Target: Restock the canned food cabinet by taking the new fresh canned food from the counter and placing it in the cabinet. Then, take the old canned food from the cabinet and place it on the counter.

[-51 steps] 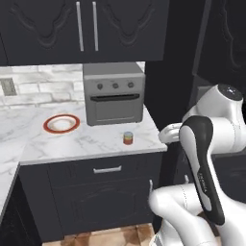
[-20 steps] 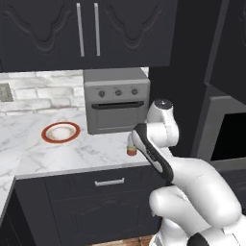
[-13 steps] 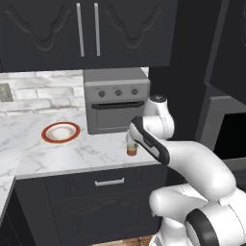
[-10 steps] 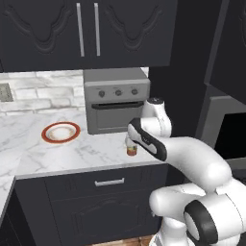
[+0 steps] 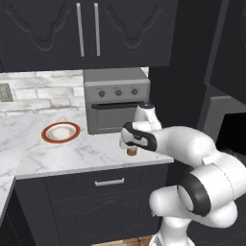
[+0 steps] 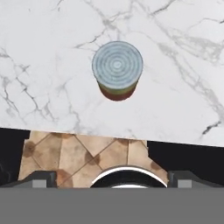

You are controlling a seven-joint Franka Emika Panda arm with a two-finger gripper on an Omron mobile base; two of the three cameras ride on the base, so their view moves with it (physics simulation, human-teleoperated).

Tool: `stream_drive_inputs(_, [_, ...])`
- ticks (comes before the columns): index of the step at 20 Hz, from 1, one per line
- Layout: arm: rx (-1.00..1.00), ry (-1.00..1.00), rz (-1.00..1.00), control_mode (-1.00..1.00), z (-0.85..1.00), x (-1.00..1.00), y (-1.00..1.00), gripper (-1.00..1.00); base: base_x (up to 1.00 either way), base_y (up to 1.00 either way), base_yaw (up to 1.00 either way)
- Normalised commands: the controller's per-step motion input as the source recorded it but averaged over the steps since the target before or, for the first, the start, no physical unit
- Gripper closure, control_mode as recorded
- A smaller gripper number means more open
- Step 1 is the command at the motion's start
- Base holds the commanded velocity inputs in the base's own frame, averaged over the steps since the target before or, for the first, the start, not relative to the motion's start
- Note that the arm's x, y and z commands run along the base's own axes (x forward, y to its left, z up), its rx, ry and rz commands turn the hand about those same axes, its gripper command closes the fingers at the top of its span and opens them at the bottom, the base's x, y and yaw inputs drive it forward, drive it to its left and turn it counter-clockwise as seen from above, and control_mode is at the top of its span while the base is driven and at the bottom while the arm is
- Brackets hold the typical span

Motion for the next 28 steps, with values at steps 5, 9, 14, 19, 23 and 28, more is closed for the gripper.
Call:
stream_drive_inputs(5, [-0.05,0.00,-0.01,-1.00,-0.17,0.38,0.09,-1.00,0.00,0.00,0.00])
stream_drive_inputs(9, [-0.08,0.00,-0.02,-1.00,-0.28,0.22,0.00,-1.00,0.00,0.00,0.00])
stream_drive_inputs(14, [-0.08,0.00,-0.04,-1.00,-0.27,0.13,0.00,-1.00,0.00,0.00,0.00])
stream_drive_inputs(19, [-0.01,0.00,0.00,-1.00,-0.15,0.24,0.00,-1.00,0.00,0.00,0.00])
stream_drive_inputs(23, [0.00,0.00,0.00,-1.00,-0.17,0.23,0.00,-1.00,0.00,0.00,0.00])
stream_drive_inputs(28, [0.00,0.00,0.00,-1.00,-0.14,0.23,0.00,-1.00,0.00,0.00,0.00])
